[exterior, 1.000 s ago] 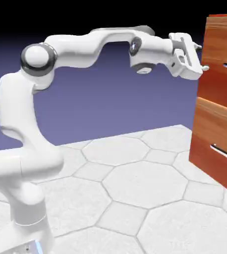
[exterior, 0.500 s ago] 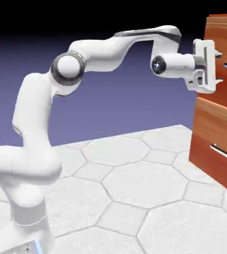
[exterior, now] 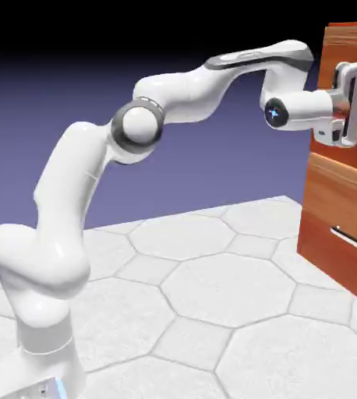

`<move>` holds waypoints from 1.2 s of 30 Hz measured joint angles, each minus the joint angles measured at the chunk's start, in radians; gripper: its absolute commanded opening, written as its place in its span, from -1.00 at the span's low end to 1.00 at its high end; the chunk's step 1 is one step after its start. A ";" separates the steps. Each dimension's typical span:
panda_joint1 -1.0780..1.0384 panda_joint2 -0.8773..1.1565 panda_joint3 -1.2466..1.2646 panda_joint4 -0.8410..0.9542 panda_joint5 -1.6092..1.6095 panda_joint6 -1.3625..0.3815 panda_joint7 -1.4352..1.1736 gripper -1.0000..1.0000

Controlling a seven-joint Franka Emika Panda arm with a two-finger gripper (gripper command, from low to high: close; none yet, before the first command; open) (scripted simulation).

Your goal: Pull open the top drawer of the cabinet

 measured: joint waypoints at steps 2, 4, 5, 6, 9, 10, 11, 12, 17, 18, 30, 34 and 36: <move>-0.015 -0.038 -0.006 0.040 -0.061 0.000 0.087 0.00; -0.031 -0.076 -0.011 0.080 -0.121 0.000 0.174 0.00; -0.038 -0.095 -0.014 0.100 -0.152 0.000 0.217 0.00; -0.043 -0.107 -0.016 0.112 -0.171 0.000 0.245 -1.00; -0.029 -0.090 -0.022 0.088 -0.135 -0.002 0.202 -1.00; -0.014 -0.072 -0.029 0.063 -0.098 -0.005 0.159 -1.00; 0.002 -0.054 -0.038 0.037 -0.061 -0.009 0.116 -1.00; 0.021 -0.036 -0.050 0.009 -0.022 -0.014 0.072 -1.00; 0.147 0.067 -0.142 -0.163 0.162 -0.050 -0.140 -1.00; 0.177 0.088 -0.165 -0.199 0.193 -0.058 -0.178 -1.00; 0.598 0.326 -0.489 -0.573 0.445 -0.113 -0.560 -1.00; 0.743 0.374 -0.612 -0.648 0.491 -0.118 -0.642 -1.00; 0.815 0.390 -0.677 -0.679 0.507 -0.120 -0.670 -1.00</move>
